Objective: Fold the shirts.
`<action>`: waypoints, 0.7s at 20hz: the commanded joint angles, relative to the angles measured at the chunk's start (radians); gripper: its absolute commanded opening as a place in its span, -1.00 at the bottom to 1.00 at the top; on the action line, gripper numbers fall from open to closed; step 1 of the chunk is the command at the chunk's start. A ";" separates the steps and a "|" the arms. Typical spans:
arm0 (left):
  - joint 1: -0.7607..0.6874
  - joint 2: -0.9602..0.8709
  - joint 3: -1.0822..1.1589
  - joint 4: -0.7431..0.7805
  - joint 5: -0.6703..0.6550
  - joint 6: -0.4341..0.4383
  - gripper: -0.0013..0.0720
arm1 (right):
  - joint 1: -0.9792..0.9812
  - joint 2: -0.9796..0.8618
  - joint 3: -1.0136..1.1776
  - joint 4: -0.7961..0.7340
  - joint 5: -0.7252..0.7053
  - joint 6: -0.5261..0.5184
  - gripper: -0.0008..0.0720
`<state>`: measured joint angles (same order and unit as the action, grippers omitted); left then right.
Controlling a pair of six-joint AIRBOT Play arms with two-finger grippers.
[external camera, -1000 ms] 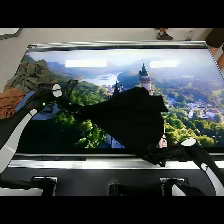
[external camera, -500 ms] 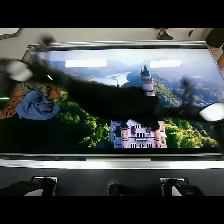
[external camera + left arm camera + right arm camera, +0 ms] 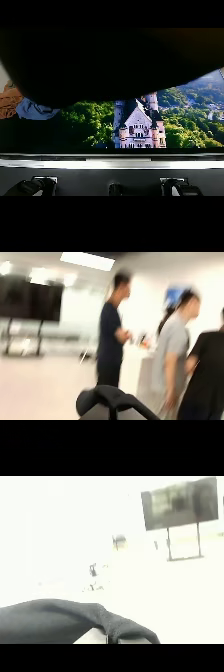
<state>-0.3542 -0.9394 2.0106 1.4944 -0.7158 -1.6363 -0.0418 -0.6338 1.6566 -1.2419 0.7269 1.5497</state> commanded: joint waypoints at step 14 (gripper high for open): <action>0.159 -0.490 -0.256 0.193 -0.202 -0.010 -0.88 | 0.001 -0.744 -0.041 -0.130 0.507 0.116 -0.85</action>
<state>-0.2169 -1.2709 1.8263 1.7164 -0.8978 -1.6466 -0.0402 -1.1503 1.6344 -1.3811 1.1908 1.6493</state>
